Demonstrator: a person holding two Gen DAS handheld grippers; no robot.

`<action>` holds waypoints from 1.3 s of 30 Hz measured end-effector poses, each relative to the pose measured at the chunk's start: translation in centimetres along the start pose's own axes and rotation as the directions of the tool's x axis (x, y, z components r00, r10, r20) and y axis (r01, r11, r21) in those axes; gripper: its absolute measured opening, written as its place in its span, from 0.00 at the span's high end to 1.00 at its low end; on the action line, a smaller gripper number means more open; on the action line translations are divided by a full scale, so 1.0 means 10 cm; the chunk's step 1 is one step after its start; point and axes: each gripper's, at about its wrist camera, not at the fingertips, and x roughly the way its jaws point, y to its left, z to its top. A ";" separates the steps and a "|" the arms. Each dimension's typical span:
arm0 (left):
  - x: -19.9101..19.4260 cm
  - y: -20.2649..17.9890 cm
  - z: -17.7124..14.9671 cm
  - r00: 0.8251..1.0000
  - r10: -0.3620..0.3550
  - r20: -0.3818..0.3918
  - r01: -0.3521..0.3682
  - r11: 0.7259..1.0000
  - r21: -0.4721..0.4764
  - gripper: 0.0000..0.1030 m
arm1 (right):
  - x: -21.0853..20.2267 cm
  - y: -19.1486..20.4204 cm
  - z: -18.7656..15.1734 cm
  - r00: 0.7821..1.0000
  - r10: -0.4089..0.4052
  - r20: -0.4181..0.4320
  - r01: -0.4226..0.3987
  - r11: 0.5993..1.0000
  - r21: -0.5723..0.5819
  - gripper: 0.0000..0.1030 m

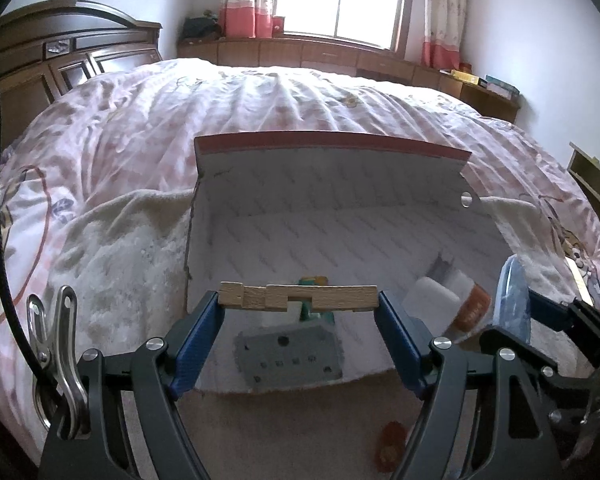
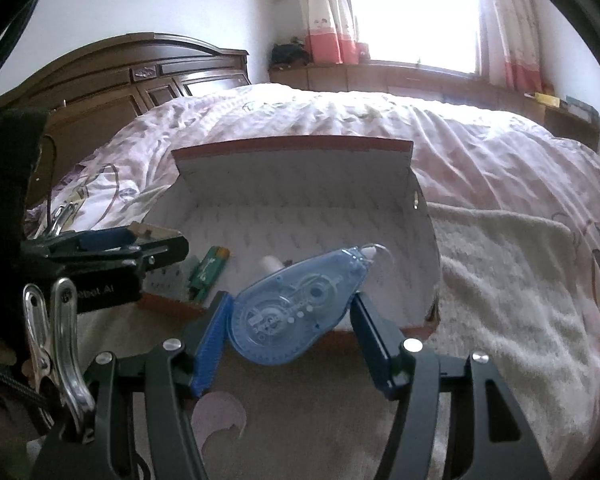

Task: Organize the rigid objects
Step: 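Carry the wooden stick and blue tape into the box and open both grippers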

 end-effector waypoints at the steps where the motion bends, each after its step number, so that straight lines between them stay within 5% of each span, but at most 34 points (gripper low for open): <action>1: 0.02 0.00 0.01 1.000 0.002 -0.001 -0.002 1.000 0.000 0.24 | 0.02 -0.02 0.02 1.000 0.001 -0.003 -0.001 1.000 0.003 0.38; 39: 0.47 0.04 0.13 0.998 0.041 -0.041 -0.040 0.999 0.023 0.24 | 0.69 -0.19 0.39 0.997 -0.032 -0.068 0.033 0.999 0.003 0.37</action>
